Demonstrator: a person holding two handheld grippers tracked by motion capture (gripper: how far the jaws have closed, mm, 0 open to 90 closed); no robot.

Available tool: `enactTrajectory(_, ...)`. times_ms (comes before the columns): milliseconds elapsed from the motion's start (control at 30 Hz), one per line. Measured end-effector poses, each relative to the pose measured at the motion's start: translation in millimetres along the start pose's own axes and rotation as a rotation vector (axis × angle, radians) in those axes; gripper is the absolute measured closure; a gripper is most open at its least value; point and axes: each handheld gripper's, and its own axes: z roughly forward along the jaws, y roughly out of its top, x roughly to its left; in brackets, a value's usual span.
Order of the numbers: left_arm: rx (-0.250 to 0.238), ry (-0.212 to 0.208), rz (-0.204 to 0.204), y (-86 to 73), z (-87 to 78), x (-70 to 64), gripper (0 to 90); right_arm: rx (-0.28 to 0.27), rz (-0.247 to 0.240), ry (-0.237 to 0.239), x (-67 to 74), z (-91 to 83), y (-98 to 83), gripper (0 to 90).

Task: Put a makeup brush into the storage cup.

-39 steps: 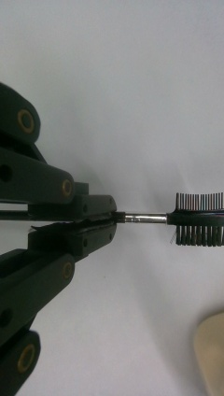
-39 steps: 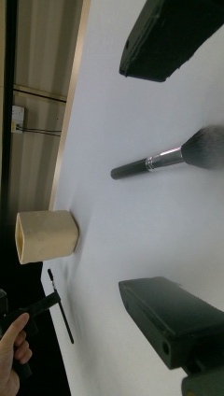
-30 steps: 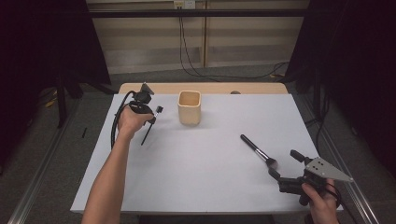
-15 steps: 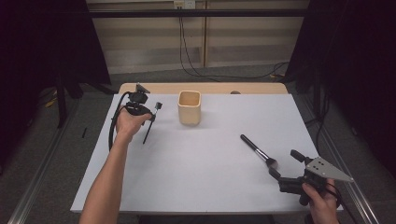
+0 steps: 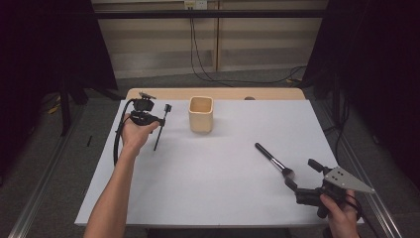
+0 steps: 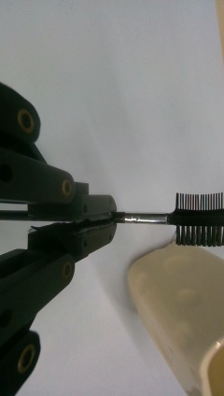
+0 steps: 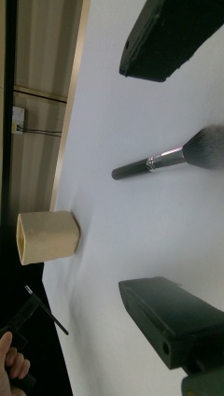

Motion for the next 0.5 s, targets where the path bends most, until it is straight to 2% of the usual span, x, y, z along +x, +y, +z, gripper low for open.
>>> enactTrajectory(233, -0.094, 0.007, 0.001, -4.9, -2.3, -3.5, 86.0, -0.004, 0.010, 0.001, -0.5, -0.3, 0.0, 0.0)
enactTrajectory(500, -0.221, -0.011, 0.016, -8.8, -10.7, -5.9, 86.0, 0.000, 0.010, 0.001, -0.7, -0.3, -0.1, 0.0)
